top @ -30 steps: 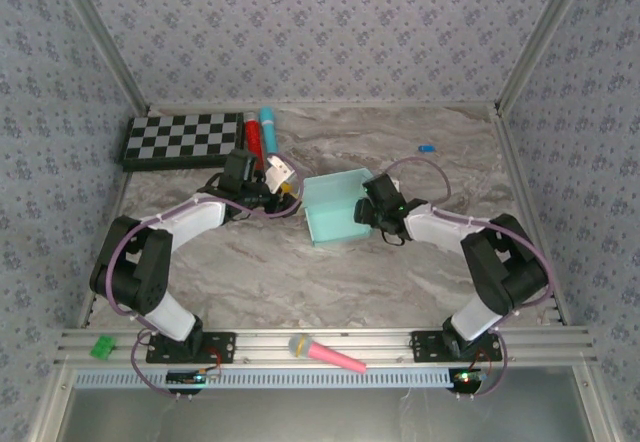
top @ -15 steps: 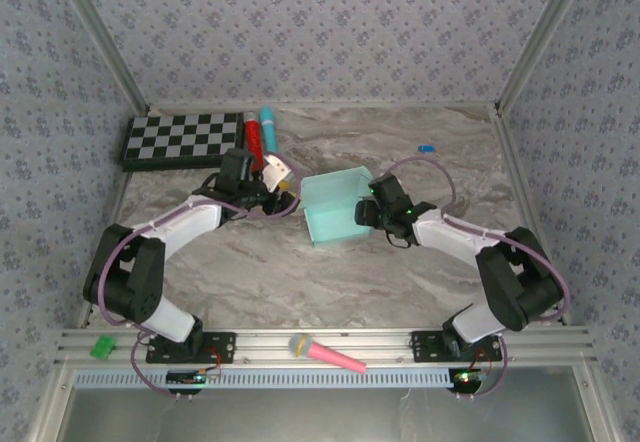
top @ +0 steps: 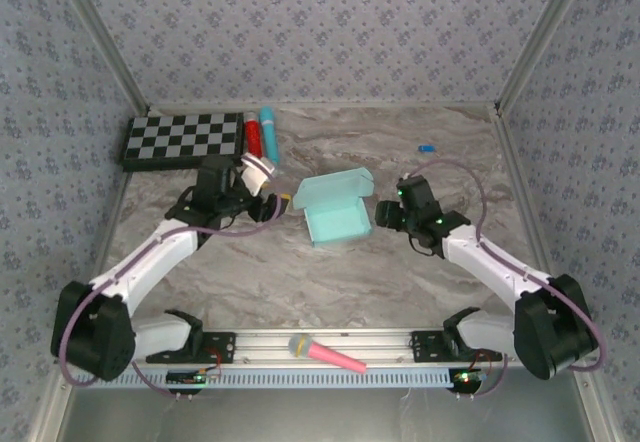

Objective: Fold the paper box

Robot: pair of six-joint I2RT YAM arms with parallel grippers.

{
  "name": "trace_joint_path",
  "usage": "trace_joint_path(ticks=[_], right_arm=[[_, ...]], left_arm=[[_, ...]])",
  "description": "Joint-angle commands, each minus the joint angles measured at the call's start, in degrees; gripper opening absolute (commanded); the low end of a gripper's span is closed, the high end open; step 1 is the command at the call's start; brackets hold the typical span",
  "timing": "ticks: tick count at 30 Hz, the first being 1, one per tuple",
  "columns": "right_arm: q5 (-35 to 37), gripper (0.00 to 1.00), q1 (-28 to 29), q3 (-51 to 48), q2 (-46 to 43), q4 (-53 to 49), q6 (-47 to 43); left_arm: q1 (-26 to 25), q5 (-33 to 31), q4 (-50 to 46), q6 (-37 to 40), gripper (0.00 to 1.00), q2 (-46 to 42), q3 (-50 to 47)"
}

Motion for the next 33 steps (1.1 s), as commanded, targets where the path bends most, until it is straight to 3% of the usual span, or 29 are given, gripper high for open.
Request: trace_joint_path(ticks=[1, 9, 16, 23, 33], right_arm=[[-2.82, 0.66, -3.61, 0.39, -0.73, -4.41, -2.11], [-6.74, 0.64, -14.05, 8.88, 4.96, -9.74, -7.55], [-11.58, 0.59, -21.91, 21.49, 18.02, -13.76, -14.27], [-10.96, 0.50, -25.90, 39.91, 34.65, -18.57, -18.32], [-6.38, 0.41, -27.87, 65.75, 54.06, -26.45, -15.99]], left_arm=[[2.59, -5.97, -4.25, -5.37, 0.75, -4.75, 0.72], [9.74, -13.21, -15.45, -14.37, 0.84, -7.37, 6.57], [14.19, -14.04, -26.55, -16.89, 0.85, -3.57, 12.50], [16.45, -13.39, -25.41, -15.12, 0.86, -3.25, 11.26], [16.48, -14.77, -27.37, -17.21, 0.86, -5.27, 10.85]])
